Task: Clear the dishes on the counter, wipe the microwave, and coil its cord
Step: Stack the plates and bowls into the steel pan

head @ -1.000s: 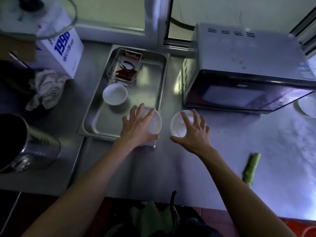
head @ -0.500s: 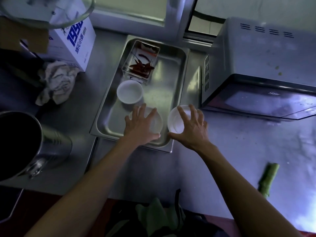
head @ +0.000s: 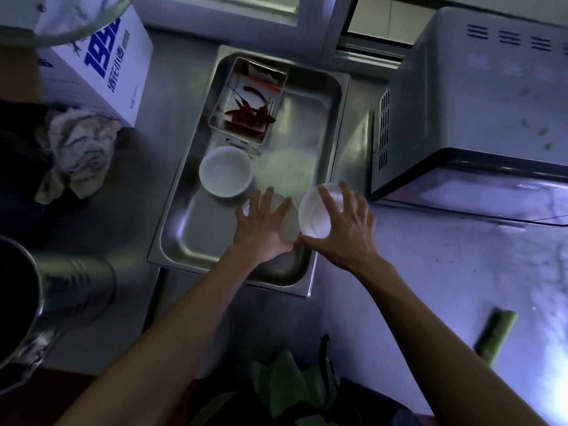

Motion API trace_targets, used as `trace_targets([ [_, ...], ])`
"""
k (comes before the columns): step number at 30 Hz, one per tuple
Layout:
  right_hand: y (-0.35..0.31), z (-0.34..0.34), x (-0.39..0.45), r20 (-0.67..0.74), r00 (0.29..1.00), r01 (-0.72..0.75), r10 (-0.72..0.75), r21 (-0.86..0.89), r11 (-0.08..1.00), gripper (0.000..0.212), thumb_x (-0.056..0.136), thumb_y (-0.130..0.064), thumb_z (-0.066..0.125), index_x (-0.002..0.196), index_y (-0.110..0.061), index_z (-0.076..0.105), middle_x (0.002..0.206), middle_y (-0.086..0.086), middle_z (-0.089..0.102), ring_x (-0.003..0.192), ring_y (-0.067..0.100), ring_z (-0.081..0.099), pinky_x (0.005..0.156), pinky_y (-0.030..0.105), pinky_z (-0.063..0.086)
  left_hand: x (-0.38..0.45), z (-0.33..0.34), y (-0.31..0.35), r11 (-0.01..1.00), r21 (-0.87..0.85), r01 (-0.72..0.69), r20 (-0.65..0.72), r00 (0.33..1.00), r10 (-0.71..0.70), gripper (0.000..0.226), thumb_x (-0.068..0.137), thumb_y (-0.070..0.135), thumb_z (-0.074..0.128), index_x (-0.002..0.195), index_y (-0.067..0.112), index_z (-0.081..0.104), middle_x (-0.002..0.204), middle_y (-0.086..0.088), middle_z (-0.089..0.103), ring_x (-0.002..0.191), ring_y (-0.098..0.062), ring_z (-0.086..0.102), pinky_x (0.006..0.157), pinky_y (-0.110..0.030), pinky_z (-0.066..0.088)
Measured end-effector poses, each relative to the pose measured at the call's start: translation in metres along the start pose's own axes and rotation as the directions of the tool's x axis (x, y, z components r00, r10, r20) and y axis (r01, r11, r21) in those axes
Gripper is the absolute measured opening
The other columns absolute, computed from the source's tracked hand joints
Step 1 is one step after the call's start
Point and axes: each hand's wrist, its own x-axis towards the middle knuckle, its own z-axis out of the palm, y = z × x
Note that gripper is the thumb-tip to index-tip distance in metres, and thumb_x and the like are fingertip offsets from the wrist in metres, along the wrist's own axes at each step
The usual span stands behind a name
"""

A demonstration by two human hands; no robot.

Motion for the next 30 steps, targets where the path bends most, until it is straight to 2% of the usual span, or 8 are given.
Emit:
trace_targets([
  [3, 0.003, 0.002, 0.005, 0.002, 1.0, -0.005, 0.005, 0.003, 1.0, 0.116, 0.065, -0.081, 0.067, 0.155, -0.041, 0.007, 0.166, 0.004, -0.001, 0.147, 0.04, 0.008, 0.108, 0.064, 0.028, 0.005, 0.006, -0.002, 1.0, -0.002, -0.003, 0.019, 1.0, 0.003, 0.109, 0.067, 0.072, 0.067, 0.152, 0.04, 0.008, 0.163, -0.003, -0.005, 0.149, -0.034, -0.003, 0.109, -0.07, 0.021],
  [11, -0.002, 0.001, 0.003, -0.005, 1.0, 0.011, -0.011, -0.001, 1.0, 0.116, 0.065, -0.079, 0.069, 0.156, -0.039, 0.01, 0.166, 0.006, -0.002, 0.148, 0.04, 0.007, 0.109, 0.064, 0.028, -0.002, 0.011, -0.004, 1.0, 0.013, -0.011, -0.009, 1.0, 0.011, 0.105, 0.072, 0.075, 0.06, 0.155, 0.033, 0.01, 0.165, -0.008, -0.003, 0.151, -0.034, -0.003, 0.111, -0.068, 0.017],
  [16, -0.016, -0.003, 0.002, -0.028, 0.999, 0.042, -0.042, 0.008, 0.999, 0.113, 0.065, -0.078, 0.068, 0.155, -0.04, 0.009, 0.166, 0.004, -0.003, 0.147, 0.04, 0.006, 0.107, 0.065, 0.029, -0.024, -0.003, -0.015, 0.999, 0.038, 0.018, -0.096, 0.995, -0.014, 0.089, 0.083, 0.069, 0.054, 0.153, 0.03, 0.014, 0.162, -0.009, 0.015, 0.148, -0.033, 0.016, 0.111, -0.063, 0.027],
  [19, -0.033, 0.0, 0.005, -0.034, 0.996, 0.088, -0.088, 0.002, 0.996, 0.114, 0.065, -0.077, 0.069, 0.155, -0.04, 0.01, 0.165, 0.005, -0.002, 0.148, 0.04, 0.006, 0.108, 0.064, 0.028, -0.044, -0.011, -0.033, 0.998, -0.019, 0.067, -0.131, 0.989, -0.069, 0.076, 0.091, 0.06, 0.051, 0.152, 0.03, 0.017, 0.157, -0.007, 0.027, 0.145, -0.03, 0.025, 0.108, -0.057, 0.035],
  [23, -0.058, 0.014, 0.009, -0.007, 0.99, 0.139, -0.139, -0.036, 0.99, 0.116, 0.065, -0.079, 0.068, 0.156, -0.039, 0.008, 0.165, 0.005, -0.004, 0.149, 0.041, 0.004, 0.111, 0.063, 0.026, -0.072, -0.015, -0.056, 0.987, -0.136, 0.086, -0.226, 0.967, -0.116, 0.055, 0.095, 0.038, 0.056, 0.144, 0.022, 0.04, 0.144, -0.004, 0.049, 0.133, -0.026, 0.045, 0.098, -0.048, 0.046],
  [26, -0.072, 0.032, 0.011, 0.03, 0.987, 0.161, -0.16, -0.037, 0.986, 0.115, 0.066, -0.078, 0.068, 0.156, -0.04, 0.006, 0.165, 0.001, -0.007, 0.15, 0.042, 0.001, 0.113, 0.065, 0.022, -0.085, -0.017, -0.067, 0.974, -0.194, 0.114, -0.254, 0.954, -0.162, 0.048, 0.096, 0.029, 0.056, 0.142, 0.016, 0.048, 0.14, -0.005, 0.053, 0.132, -0.025, 0.046, 0.1, -0.046, 0.045],
  [30, -0.082, 0.055, 0.017, 0.106, 0.979, 0.178, -0.172, -0.055, 0.982, 0.115, 0.068, -0.078, 0.066, 0.156, -0.04, 0.004, 0.166, 0.001, -0.01, 0.15, 0.042, -0.002, 0.113, 0.066, 0.02, -0.092, -0.018, -0.076, 0.956, -0.268, 0.12, -0.264, 0.945, -0.192, 0.047, 0.096, 0.027, 0.054, 0.141, 0.016, 0.051, 0.14, -0.003, 0.055, 0.132, -0.022, 0.046, 0.106, -0.043, 0.042],
])
